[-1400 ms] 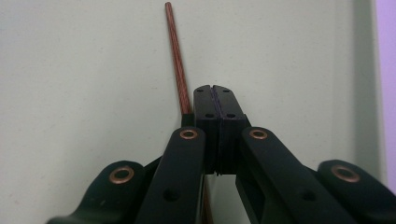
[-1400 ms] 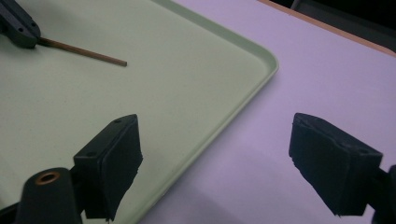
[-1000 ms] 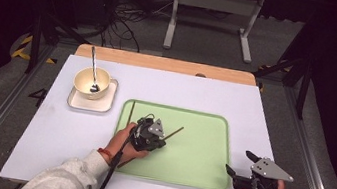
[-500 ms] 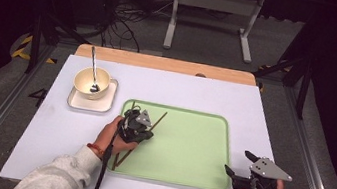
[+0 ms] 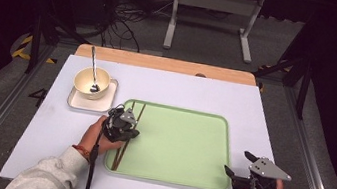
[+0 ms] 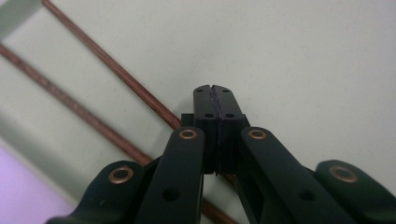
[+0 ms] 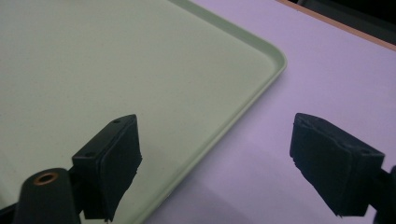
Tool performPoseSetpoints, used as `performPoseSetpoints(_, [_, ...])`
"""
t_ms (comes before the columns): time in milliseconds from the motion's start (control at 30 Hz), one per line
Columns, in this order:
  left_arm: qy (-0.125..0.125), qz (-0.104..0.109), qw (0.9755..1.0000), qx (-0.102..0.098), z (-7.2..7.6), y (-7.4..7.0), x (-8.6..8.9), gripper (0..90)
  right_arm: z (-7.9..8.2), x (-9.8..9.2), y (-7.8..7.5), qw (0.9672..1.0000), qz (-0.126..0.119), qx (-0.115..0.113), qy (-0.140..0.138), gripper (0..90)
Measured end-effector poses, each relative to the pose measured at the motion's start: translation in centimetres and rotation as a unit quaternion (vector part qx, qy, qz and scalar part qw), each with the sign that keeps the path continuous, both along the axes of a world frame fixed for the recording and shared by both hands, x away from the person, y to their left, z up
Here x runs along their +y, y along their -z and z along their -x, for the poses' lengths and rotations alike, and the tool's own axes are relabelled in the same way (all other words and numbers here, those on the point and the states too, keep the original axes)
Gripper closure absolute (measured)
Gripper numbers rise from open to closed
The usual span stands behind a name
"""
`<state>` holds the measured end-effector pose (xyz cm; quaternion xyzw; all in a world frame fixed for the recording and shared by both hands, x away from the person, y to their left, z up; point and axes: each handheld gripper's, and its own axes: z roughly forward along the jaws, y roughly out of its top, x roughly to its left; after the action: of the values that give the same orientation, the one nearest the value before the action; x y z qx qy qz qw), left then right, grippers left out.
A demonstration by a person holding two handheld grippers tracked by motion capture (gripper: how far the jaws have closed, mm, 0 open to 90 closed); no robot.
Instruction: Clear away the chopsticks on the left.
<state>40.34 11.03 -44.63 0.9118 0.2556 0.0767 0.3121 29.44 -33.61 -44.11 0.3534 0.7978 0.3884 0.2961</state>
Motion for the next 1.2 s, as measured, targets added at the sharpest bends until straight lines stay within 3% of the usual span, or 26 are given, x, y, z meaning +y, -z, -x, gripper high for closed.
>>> performPoseSetpoints(200, [-0.007, 0.014, 0.9998, 0.01, 0.4, 0.2, 1.6, 90.0, 0.0, 0.0, 0.0, 1.0, 0.001, 0.001, 0.0, 16.5])
performPoseSetpoints(633, [0.006, 0.019, 0.9998, -0.008, 0.8, 0.4, 2.0, 90.0, 0.0, 0.1, 0.0, 1.0, 0.0, 0.0, -0.001, 16.4])
performPoseSetpoints(1000, [0.021, 0.033, 0.9988, -0.029, 0.8, 0.1, 1.8, 85.9, -0.1, 0.0, -0.1, 1.0, 0.003, -0.004, 0.002, 16.3])
performPoseSetpoints(1200, [0.032, 0.043, 0.9971, -0.055, 1.1, -0.6, 2.0, 84.6, 0.0, -0.1, -0.1, 1.0, 0.001, -0.005, 0.005, 16.4])
